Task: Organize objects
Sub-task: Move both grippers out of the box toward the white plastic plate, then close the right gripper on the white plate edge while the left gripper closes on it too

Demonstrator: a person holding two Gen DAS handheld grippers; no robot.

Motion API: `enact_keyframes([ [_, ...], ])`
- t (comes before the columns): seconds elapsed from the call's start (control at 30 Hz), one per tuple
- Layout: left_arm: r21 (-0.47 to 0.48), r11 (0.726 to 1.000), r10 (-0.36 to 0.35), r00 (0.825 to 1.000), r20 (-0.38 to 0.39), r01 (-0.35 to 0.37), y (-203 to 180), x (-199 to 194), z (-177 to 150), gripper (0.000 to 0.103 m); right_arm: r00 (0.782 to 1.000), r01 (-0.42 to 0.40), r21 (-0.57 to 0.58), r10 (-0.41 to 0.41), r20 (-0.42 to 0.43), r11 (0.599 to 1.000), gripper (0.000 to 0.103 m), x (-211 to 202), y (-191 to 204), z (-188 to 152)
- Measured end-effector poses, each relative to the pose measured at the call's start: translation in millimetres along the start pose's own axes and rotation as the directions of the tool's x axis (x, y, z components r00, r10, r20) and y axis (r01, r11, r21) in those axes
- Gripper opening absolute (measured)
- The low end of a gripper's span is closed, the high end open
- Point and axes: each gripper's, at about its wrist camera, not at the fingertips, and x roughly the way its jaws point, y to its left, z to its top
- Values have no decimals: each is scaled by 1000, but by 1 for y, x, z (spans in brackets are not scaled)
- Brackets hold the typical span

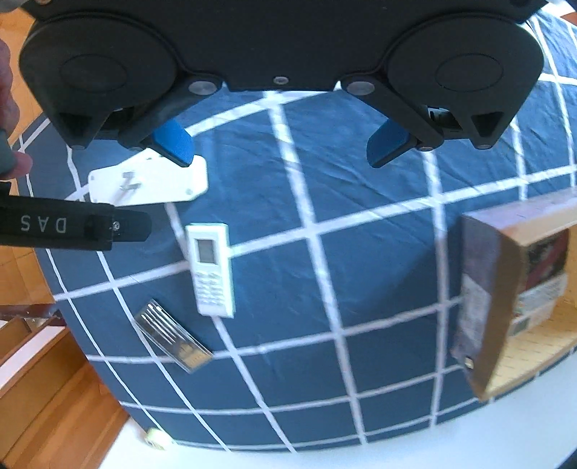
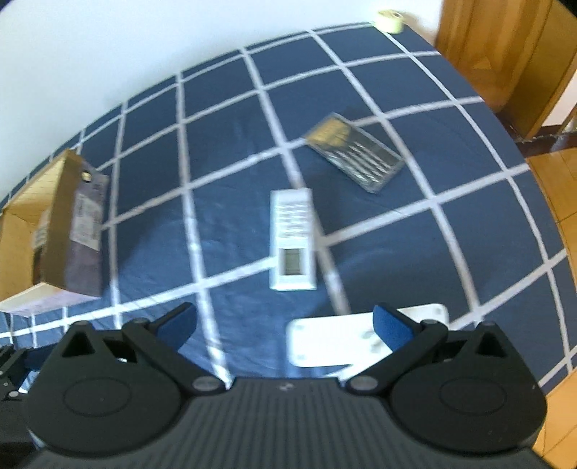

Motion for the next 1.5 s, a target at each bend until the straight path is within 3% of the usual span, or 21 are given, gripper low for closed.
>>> enact_keyframes([
  [0.27, 9, 1000, -7, 998, -58, 7, -50, 38, -6, 103, 998, 19, 22, -18, -62, 1000, 103, 23, -64, -3],
  [0.53, 18, 1000, -23, 994, -105, 25, -80, 72, -7, 103, 992, 27, 31, -23, -124, 999, 103, 50, -99, -7],
  [1.07, 10, 999, -43, 986, -159, 45, -106, 110, -2, 103, 983, -4, 22, 8, -183, 1000, 100, 82, -115, -8],
  [1.37, 16, 998, -50, 986, -160, 53, -114, 119, 3, 103, 978, -45, 14, 47, -203, 999, 83, 92, -118, -10],
  [1.5, 17, 998, -57, 986, -158, 60, -116, 122, 6, 103, 979, -54, 0, 53, -195, 999, 81, 92, -118, -10],
])
